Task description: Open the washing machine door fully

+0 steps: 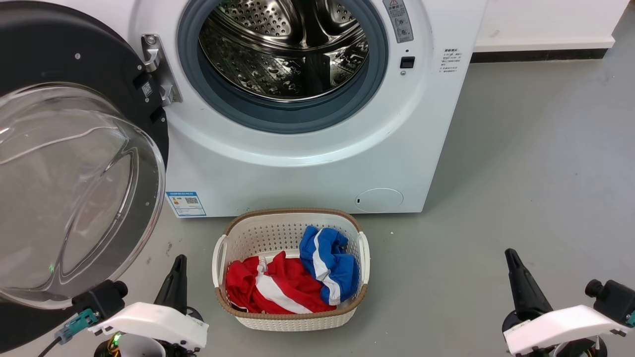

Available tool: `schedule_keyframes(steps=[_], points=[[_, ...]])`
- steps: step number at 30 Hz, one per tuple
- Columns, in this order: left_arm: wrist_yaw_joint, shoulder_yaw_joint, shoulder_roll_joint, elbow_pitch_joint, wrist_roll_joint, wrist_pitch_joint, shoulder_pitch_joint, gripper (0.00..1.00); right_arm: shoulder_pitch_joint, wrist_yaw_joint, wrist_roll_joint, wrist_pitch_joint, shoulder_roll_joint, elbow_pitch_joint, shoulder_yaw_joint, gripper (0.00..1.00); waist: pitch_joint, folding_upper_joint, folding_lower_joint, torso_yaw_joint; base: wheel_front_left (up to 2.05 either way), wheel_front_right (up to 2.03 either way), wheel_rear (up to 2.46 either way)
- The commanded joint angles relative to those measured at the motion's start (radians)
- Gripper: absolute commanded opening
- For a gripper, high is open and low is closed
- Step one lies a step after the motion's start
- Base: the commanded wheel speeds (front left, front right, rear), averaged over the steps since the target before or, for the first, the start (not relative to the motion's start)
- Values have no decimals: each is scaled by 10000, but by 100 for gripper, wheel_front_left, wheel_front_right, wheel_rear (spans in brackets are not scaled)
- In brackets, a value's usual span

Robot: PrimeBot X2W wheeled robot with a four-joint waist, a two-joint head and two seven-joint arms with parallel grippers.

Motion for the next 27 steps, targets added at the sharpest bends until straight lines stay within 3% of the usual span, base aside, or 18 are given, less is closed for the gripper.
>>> schedule_keyframes(steps=[1, 27], points=[[-72, 145, 16, -93, -229, 51, -263, 0, -324, 2, 282, 68, -92, -82, -31, 0, -2, -1, 0, 3, 0, 0, 0], [-661, 1008, -544, 89, -3131, 815, -428, 0, -692, 1, 3731, 490, -144, 295, -233, 0, -57, -1, 0, 93, 0, 0, 0]])
